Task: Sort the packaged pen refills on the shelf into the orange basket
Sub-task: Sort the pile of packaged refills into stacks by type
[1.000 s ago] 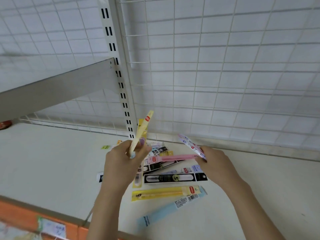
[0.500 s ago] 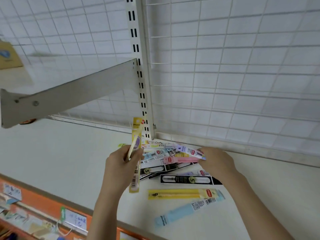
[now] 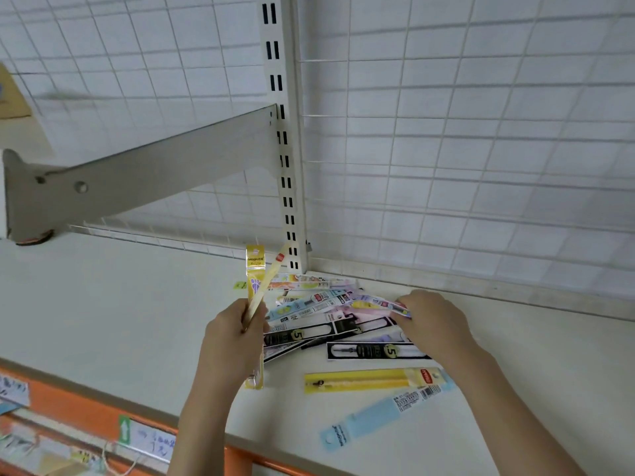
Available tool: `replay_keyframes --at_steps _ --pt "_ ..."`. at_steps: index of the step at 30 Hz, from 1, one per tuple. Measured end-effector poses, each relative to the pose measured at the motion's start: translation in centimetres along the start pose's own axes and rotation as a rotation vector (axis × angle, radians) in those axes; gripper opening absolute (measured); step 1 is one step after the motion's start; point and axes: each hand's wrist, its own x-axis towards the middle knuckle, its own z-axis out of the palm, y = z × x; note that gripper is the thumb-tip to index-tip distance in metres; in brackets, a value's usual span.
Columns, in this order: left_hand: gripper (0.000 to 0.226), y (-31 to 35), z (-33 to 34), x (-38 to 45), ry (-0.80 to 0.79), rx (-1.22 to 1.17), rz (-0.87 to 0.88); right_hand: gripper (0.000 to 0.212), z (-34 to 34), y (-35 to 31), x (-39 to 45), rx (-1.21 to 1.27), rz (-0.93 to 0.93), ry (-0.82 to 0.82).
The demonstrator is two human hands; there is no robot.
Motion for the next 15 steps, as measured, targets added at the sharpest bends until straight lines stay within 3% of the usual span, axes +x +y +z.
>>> replay_keyframes --at_steps 4,9,15 --pt "0.029 -0.5 -0.2 0.5 -0.013 0.024 0.007 0.020 -0.9 0.1 -0.4 0.003 0.007 0.114" --pt "0.035 -0.6 -1.0 1.0 -0.051 0.047 0.053 0.015 -1.6 -0.4 -1.1 0.046 0.047 0.107" --pt "0.034 -1.2 -1.8 1.5 -0.049 0.031 0.074 0.026 -0.7 -1.6 -2.3 0.137 0.019 0.164"
